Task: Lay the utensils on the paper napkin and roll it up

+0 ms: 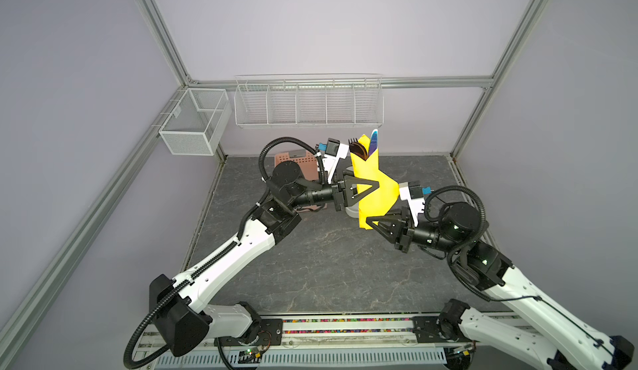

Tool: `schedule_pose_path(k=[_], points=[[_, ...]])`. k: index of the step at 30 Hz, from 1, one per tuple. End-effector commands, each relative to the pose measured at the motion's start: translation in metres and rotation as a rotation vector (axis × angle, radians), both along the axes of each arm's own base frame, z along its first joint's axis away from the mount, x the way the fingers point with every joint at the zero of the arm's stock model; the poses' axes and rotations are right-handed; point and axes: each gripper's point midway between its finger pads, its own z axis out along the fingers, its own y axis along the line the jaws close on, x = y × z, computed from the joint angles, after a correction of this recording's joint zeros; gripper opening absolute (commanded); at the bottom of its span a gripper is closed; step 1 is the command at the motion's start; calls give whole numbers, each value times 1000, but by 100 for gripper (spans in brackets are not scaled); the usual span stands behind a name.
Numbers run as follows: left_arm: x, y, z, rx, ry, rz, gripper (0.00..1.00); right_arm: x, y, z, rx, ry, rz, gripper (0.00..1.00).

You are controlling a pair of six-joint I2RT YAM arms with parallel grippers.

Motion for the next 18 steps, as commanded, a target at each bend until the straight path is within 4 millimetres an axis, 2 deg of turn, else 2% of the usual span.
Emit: schedule_pose_path(k=[1, 10, 18], points=[[5, -2, 0, 19, -4, 13, 22, -13, -1, 32, 62, -98, 45, 7], [1, -1, 0, 13, -27, -1, 2, -3, -9, 21, 27, -75, -37, 8], [-2, 6, -4, 28, -32, 17, 0, 11, -25, 19, -29, -47, -164, 35]])
